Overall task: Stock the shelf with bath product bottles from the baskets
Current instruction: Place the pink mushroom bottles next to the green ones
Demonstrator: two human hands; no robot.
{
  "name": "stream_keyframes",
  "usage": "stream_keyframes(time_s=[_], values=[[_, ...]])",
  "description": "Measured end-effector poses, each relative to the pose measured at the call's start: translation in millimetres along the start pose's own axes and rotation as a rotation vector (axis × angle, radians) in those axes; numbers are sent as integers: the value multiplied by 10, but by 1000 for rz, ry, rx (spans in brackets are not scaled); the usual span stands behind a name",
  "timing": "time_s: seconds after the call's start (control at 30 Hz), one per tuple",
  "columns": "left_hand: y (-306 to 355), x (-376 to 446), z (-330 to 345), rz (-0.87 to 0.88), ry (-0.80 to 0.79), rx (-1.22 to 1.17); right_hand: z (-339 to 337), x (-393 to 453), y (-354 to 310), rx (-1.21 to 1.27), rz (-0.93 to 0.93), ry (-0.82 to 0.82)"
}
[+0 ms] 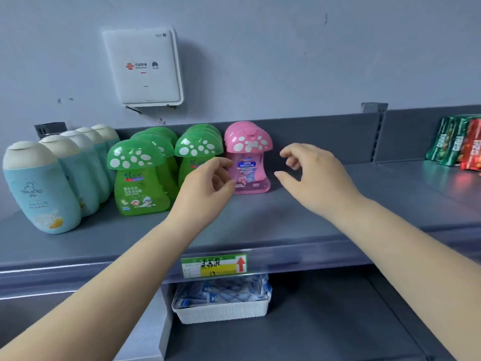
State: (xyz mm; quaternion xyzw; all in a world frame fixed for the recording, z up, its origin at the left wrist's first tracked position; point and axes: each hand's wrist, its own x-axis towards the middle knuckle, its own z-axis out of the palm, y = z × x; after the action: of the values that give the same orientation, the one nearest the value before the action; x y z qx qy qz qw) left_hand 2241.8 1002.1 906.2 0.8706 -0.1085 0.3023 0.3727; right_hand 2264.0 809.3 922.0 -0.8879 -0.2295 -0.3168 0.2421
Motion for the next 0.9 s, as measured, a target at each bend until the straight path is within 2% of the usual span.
stream_keyframes(time_s=[0.13, 0.2, 0.37, 0.53, 0.6, 0.73, 0.9], values=[[446, -67, 548, 335, -103, 205, -312, -408, 436, -365, -89, 51], [672, -126, 864, 416, -170, 220, -495, -642, 672, -509, -82, 38], [1238, -360, 1648, 532, -330, 83, -1028, -1335, 1118, -703, 66, -11], [1748, -700, 2354, 790, -447, 100, -1440, -2138, 1445, -809, 236, -125], [1921, -889, 2613, 825, -507, 50, -1552, -2483, 1554, -817, 317, -189], [2152, -1396, 3137, 822, -738, -76, -1652, -3140, 1763, -792, 490, -283], [2182, -2121, 3808, 756, -1003, -60, -1597, -3995, 1996, -688, 712, -416]])
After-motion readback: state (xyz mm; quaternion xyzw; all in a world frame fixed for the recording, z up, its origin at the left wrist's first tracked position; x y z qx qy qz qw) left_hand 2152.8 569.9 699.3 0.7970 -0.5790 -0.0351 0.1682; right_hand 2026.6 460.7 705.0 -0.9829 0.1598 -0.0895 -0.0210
